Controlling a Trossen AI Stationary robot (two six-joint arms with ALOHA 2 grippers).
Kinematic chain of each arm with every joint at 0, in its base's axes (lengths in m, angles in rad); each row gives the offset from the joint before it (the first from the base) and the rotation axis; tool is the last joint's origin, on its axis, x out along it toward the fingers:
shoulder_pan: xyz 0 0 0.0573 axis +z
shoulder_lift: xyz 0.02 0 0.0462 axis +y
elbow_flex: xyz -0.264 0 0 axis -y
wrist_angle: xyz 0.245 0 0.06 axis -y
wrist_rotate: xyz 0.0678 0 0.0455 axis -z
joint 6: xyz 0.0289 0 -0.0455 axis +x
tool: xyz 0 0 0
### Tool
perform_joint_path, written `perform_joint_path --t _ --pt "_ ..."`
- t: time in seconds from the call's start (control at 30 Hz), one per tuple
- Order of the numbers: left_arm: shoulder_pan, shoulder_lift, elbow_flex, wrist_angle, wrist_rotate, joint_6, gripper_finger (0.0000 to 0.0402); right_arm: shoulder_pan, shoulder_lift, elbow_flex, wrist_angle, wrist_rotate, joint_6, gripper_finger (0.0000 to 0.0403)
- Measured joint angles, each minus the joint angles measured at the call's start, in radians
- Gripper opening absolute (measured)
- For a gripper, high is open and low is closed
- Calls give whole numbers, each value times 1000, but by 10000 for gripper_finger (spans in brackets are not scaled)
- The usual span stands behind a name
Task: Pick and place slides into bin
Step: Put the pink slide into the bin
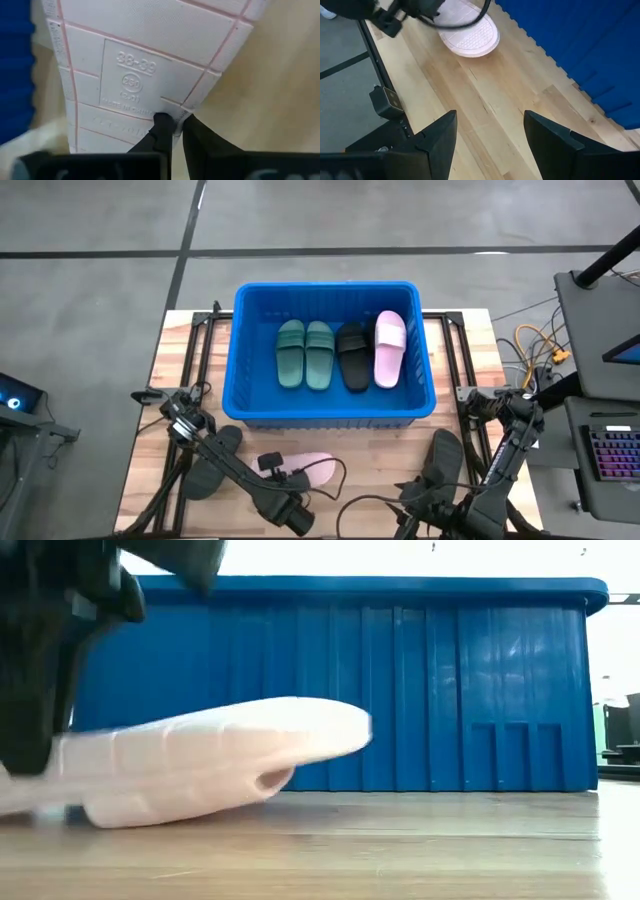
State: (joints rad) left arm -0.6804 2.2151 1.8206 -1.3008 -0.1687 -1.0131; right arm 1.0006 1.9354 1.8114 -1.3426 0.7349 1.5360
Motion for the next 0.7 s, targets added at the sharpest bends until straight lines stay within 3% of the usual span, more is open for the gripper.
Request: perform_joint_path --t 0.23,0.7 --pt "-4 -133 5 138 -8 -80 0 0 0 0 -1 1 -1 219" --pt "-2 -252 10 150 -42 -113 2 22 -11 0 -6 28 7 219"
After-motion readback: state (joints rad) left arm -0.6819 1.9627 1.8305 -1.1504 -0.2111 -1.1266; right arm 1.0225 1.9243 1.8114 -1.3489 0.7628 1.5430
